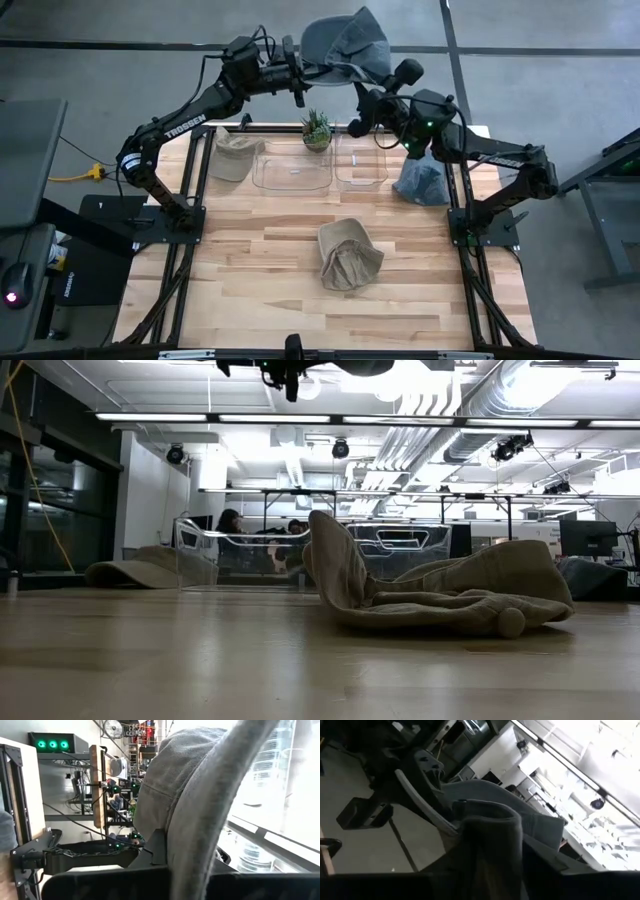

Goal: Pick & Place hat
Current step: Put the bottom gray cap into the left transparent bin

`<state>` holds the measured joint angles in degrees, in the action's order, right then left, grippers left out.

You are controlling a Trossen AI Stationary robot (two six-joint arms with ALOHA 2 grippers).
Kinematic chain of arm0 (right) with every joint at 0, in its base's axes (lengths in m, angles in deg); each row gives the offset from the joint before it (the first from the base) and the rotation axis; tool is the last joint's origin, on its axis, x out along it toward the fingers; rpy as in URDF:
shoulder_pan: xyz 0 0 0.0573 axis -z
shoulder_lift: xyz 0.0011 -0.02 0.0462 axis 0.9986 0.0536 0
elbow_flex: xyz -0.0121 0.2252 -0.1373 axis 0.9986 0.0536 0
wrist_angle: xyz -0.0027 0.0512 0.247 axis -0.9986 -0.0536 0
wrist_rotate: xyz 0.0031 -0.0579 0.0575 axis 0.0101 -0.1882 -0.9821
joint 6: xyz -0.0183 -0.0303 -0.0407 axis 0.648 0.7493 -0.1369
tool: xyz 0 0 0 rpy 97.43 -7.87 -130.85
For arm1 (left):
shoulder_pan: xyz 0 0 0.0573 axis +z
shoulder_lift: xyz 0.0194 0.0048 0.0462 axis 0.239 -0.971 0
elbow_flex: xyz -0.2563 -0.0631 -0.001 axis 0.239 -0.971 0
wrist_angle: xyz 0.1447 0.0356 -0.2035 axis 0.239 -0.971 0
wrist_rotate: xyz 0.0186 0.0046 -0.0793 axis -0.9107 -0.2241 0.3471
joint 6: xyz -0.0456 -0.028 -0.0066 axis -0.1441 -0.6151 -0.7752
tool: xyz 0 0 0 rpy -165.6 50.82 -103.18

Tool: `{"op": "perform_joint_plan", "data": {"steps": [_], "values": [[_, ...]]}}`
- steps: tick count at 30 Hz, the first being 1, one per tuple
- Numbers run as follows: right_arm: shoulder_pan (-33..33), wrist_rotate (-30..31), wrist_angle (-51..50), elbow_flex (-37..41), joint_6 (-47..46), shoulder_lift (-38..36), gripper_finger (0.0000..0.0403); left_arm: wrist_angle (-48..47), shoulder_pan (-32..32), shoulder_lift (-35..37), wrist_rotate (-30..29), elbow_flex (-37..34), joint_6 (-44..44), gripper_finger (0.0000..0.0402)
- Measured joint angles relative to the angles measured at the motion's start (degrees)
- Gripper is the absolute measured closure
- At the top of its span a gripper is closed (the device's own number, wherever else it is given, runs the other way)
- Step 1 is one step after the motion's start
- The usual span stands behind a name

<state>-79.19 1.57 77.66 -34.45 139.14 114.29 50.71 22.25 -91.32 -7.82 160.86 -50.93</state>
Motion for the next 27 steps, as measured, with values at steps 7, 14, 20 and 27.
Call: {"op": "perform_joint_plan", "data": {"steps": [7,14,20,27], "values": [[-2.1,1.2,-0.5,0.0,-4.2,-0.3,0.0207,0.0,-0.1,0.0,0.0,0.0,0.1,0.0402],[-3.7,3.1,-1.0,0.0,-6.4,-1.3,0.0192,0.0,-0.2,0.0,-1.5,0.0,0.0,0.0402],[-4.6,0.7,-7.2,0.0,-13.8,-2.8,0.0191,-1.0,0.1,-0.2,-6.1,0.0,0.0,0.0401],[-6.8,1.7,-10.3,0.1,-17.6,-4.9,0.0191,-2.2,3.3,-0.2,-4.0,-0.1,0.6,0.0401]]}}
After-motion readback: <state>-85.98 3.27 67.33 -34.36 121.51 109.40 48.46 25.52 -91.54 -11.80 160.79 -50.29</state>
